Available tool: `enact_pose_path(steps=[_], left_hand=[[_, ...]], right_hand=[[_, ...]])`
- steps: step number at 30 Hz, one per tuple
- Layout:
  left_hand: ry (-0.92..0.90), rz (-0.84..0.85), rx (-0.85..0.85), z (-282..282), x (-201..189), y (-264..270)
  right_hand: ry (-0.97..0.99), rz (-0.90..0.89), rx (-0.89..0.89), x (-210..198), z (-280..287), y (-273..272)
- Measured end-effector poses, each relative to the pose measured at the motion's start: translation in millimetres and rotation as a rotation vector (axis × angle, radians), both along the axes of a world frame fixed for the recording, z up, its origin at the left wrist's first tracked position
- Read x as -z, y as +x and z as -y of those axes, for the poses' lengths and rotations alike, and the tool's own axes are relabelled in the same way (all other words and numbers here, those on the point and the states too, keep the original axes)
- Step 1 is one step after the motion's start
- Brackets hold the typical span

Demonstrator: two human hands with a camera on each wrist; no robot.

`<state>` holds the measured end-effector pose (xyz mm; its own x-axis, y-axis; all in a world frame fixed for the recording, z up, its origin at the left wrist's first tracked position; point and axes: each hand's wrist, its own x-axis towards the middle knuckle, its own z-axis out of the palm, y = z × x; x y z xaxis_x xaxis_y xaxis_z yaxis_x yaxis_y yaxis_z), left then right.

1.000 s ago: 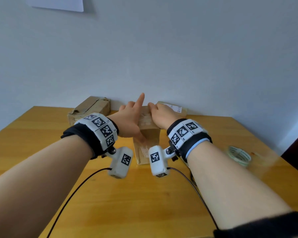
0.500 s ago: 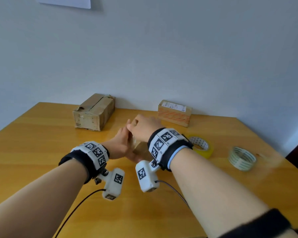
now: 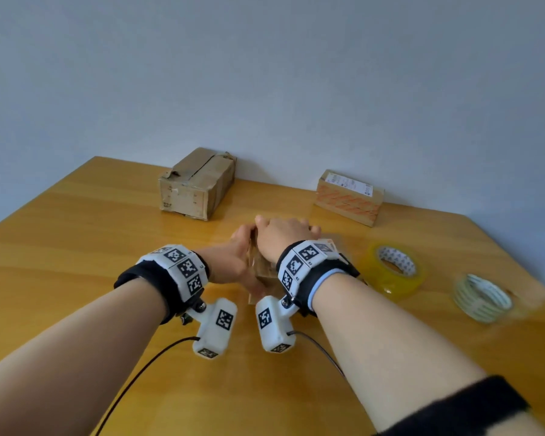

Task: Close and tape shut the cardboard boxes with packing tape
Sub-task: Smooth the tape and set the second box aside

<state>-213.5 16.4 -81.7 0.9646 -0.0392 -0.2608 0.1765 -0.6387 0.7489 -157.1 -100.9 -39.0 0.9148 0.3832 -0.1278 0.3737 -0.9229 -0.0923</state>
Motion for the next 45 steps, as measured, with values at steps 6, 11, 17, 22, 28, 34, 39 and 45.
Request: enact_pose_path(steps=[6, 11, 17, 22, 28, 34, 39, 45], left_hand=[[-0.04, 0.017, -0.01, -4, 4, 3], [-0.054, 0.011, -0.001, -5, 2, 5], [-0.061, -0.013, 0.01, -5, 1, 9], [-0.05, -0.027, 0.017, -6, -2, 11], [0.108, -0.094, 0.051, -8, -18, 18], [0.627, -0.124, 0.17, 46, -63, 30], [0.78, -0.021, 0.217, 81, -48, 36], [0.799, 0.082, 0.202, 80, -34, 38]], right_hand=[[0.03, 0.039, -0.057, 6, -1, 8], [0.019, -0.024, -0.015, 10, 29, 30], [-0.118, -0.035, 0.088, 7, 54, 41], [0.015, -0.068, 0.128, 11, 75, 49], [0.217, -0.089, 0.116, 18, 97, 60], [0.358, -0.034, 0.197, 14, 88, 56], [0.46, -0.157, 0.143, 20, 96, 59], [0.651, -0.165, 0.142, 35, 105, 53]])
